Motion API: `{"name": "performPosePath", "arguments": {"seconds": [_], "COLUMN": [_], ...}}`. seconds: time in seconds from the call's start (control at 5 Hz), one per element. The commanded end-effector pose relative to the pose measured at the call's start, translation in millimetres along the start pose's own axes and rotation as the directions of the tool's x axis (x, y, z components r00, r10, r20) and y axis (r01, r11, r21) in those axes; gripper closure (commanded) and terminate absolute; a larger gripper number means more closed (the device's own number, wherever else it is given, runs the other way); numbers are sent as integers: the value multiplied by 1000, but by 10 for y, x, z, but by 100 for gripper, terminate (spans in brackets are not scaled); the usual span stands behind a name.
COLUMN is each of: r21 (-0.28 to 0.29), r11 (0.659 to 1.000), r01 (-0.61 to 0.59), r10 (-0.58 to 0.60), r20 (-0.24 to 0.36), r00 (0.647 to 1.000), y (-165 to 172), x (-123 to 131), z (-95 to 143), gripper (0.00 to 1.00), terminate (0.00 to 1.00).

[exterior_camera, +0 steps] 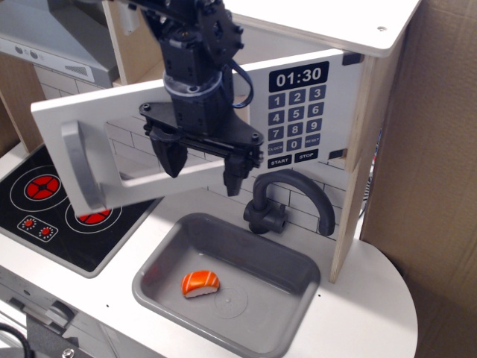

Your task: Close microwave

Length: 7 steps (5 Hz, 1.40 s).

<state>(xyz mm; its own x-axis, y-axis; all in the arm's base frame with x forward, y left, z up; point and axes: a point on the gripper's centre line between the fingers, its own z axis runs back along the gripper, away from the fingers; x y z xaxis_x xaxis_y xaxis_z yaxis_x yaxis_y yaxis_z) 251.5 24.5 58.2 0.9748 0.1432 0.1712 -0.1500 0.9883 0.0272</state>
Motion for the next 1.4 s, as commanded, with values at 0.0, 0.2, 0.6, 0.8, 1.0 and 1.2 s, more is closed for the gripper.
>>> {"name": "performPosePath", "arguments": {"seconds": [0.0, 0.2, 0.6, 0.8, 1.0, 1.2], "r21": [51, 40, 40, 37, 23, 23], "r11": [996, 995, 994, 996, 999, 999], "r01": [69, 95, 101, 85, 42, 30], "r10": [-74, -99, -107, -92, -47, -36], "r20": [100, 101, 201, 254, 298, 341], "r00": [992, 990, 974, 963, 953, 939], "y": [218, 242, 335, 339, 333, 337], "x": [419, 563, 871, 955, 1012, 1070], "z": [110, 73, 12, -41, -77, -83], "gripper": [0, 0, 0, 0, 0, 0], "terminate": [0, 0, 0, 0, 0, 0]}}
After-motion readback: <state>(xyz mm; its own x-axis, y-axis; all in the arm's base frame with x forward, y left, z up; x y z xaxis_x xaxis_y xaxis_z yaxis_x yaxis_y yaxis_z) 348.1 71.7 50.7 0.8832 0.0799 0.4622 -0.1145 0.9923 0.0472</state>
